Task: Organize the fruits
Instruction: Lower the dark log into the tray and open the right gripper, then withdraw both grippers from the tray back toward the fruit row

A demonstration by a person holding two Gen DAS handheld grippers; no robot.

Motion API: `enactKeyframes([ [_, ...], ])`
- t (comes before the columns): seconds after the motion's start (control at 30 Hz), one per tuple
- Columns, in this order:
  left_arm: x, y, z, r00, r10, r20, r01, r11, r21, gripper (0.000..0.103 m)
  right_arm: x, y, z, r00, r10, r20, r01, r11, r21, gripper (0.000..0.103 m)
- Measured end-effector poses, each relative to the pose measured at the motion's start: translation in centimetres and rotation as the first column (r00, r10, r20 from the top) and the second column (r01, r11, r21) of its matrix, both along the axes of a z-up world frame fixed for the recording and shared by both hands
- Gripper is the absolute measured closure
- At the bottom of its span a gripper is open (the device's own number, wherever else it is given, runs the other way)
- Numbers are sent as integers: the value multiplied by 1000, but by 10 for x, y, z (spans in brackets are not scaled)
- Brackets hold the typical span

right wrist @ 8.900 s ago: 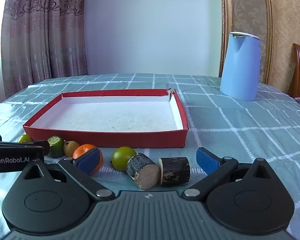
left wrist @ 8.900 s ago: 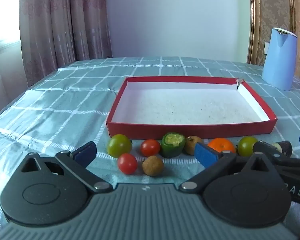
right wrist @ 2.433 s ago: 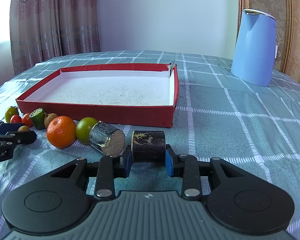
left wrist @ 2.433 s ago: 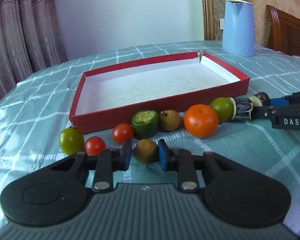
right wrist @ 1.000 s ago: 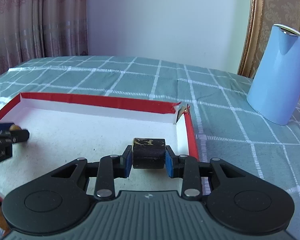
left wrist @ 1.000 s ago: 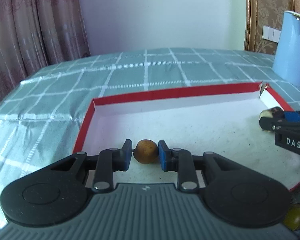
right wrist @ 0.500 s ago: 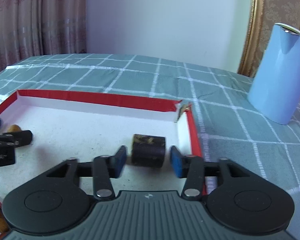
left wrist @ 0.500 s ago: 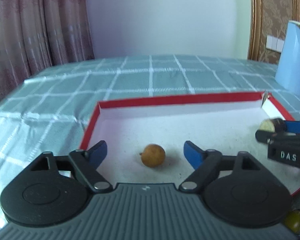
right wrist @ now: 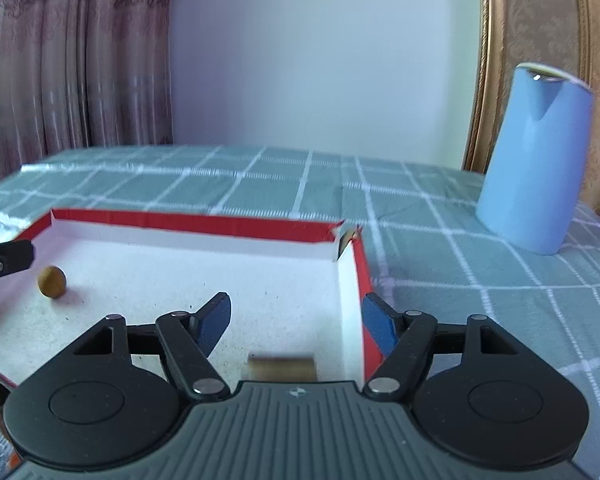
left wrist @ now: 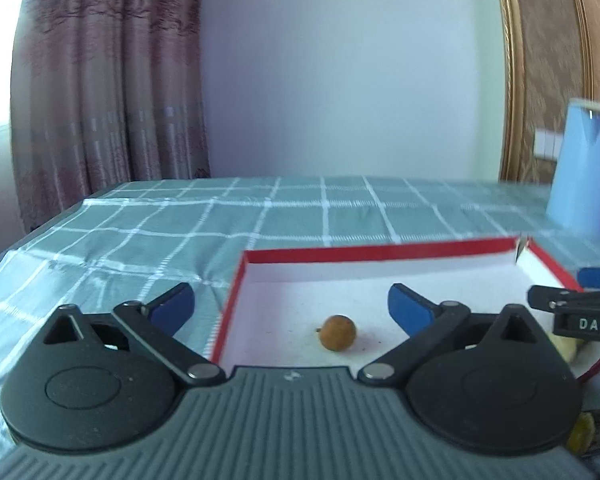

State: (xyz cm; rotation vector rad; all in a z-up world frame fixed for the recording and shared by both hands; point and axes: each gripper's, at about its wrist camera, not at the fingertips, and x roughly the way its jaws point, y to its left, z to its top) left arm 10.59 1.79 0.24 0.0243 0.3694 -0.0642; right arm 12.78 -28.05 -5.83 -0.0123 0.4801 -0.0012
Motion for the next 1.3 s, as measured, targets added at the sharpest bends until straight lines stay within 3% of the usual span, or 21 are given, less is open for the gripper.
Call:
enactKeyframes([
  [0.07,-9,11,-1,1000,14,5,-14,1000,-18,0,-8,-3,3,999,-27,30,26,1000,12,19],
  [0.23,-36,40,3,998,39,47,-33,992,-126,0,-24,-17,8,997,-58,49,54,995,86,19],
  [0.37,-61,51,0,999,24,47,-17,991,-133,0,-40,-25,2,997,-67,37,63,992,110,18],
  [0.47,-81,55,-9,999,18,31,-15,996,-87,0,-53,-29,-1,997,-62,41,57,991,123,18],
  [0.57,-96,72,-9,999,39,19,-36,989,-145,0,-61,-32,-1,997,-65,46,58,989,134,18],
  [0.73,-101,69,-20,998,36,-55,-38,999,-37,0,-70,-35,-4,997,-64,37,57,987,153,18],
  [0.87,-109,48,-23,999,29,-28,-27,996,85,0,-82,-35,-4,998,-59,37,53,989,138,18],
  [1.0,-110,24,-29,1000,21,-12,-18,974,224,0,-101,-36,-9,1000,-23,16,20,987,157,18],
  [1.13,-104,11,-35,999,-6,-34,16,956,293,0,-117,-36,-17,999,22,-25,-17,983,185,18],
  [1.3,-91,11,-38,995,-20,-97,47,957,285,1,-123,-35,-17,999,40,-25,-35,981,191,18],
])
